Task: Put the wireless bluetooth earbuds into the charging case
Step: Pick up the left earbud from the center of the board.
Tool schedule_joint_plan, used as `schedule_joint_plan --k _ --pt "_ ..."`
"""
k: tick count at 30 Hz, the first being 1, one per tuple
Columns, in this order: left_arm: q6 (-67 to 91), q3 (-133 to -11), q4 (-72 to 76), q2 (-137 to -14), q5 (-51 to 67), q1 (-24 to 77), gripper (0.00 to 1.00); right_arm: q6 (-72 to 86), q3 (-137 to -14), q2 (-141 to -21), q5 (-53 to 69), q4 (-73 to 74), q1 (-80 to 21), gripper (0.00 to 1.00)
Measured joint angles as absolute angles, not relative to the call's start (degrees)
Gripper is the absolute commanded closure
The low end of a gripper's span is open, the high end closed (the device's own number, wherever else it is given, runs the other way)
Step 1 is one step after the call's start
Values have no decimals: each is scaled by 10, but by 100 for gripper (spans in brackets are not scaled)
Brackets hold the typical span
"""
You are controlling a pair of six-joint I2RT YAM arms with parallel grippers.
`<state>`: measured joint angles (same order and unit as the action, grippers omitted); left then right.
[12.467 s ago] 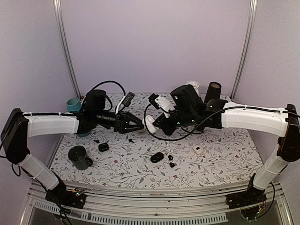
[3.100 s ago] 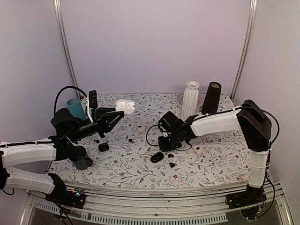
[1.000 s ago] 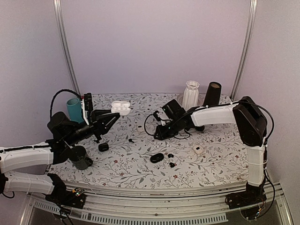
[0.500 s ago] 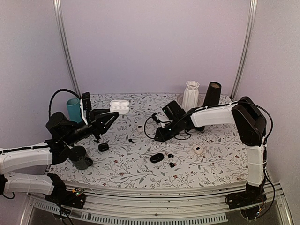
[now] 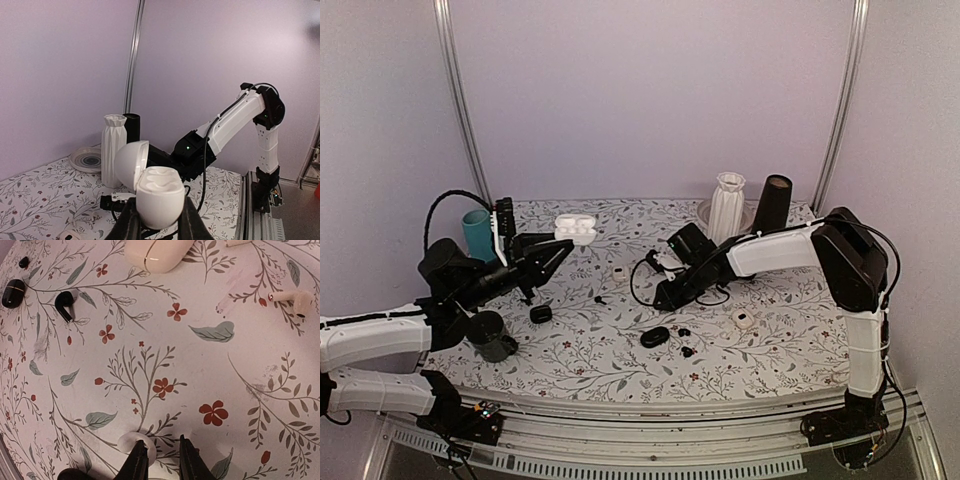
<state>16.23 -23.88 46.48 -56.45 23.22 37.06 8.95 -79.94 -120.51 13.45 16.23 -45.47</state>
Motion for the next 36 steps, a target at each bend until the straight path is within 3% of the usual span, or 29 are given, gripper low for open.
schedule_joint_plan --k 36 --pt "163 -239 459 -562 232 371 100 99 -754 -1188 133 125 -484 77"
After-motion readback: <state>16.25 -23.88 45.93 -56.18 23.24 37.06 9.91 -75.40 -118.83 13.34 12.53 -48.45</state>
